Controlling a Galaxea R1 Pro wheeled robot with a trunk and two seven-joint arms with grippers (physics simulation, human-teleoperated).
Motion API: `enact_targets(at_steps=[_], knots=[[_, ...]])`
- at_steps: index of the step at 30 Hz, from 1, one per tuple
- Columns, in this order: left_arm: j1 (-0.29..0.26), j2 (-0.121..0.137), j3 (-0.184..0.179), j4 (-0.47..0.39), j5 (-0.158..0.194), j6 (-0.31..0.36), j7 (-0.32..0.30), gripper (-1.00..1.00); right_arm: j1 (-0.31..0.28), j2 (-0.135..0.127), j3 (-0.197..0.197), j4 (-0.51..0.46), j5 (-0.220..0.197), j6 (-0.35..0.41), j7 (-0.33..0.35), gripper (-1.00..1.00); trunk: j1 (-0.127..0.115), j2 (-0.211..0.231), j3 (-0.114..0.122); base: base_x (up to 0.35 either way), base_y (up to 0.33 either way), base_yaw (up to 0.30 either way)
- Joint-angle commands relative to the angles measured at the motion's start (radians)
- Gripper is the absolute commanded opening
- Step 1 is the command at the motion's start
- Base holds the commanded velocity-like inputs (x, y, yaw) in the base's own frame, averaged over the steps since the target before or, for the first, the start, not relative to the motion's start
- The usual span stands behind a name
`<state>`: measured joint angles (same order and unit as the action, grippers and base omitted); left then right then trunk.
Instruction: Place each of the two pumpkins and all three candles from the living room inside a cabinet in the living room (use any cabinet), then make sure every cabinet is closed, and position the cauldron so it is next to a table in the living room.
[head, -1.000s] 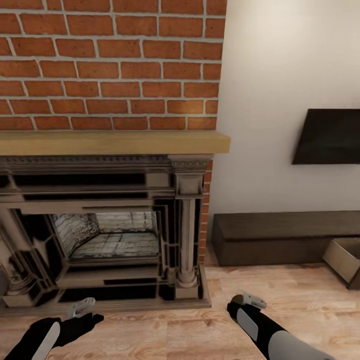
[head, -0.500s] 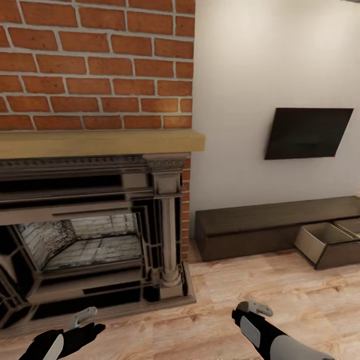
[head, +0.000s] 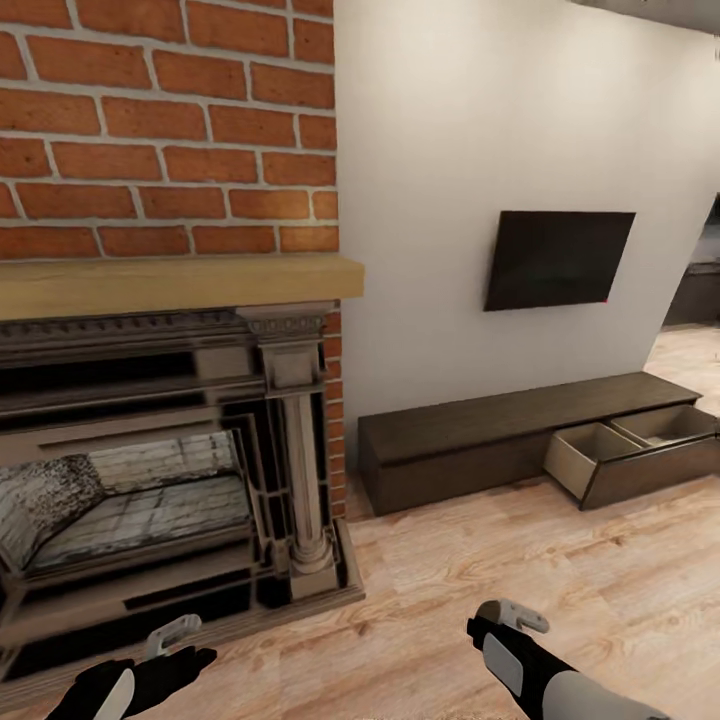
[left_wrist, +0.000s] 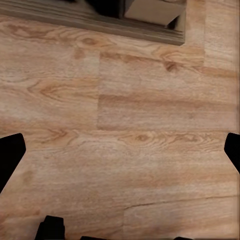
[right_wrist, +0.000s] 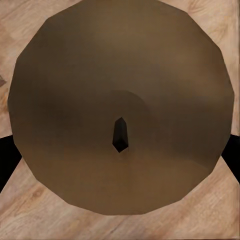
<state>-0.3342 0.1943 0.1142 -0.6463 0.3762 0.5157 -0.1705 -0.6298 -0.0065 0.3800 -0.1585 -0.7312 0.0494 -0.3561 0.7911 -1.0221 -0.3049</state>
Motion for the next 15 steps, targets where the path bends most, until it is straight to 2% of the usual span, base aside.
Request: enact_targets(at_steps=[1,15], knots=[[0.000,-0.001,0.004,-0.001,0.003,0.007,-0.003,1.00,-0.001,0.000,0.010,-0.003,-0.003,0.003,-0.006,-1.00,0.000,-0.001,-0.002,0.000,0.000,-0.242],[0.000,-0.004,0.004,-0.002,-0.005,0.007,-0.002,1.00,-0.001,-0.003,0.010,-0.002,-0.010,0.011,-0.007,-1.00,0.000,-0.001,-0.016,0.000,0.000,-0.238]])
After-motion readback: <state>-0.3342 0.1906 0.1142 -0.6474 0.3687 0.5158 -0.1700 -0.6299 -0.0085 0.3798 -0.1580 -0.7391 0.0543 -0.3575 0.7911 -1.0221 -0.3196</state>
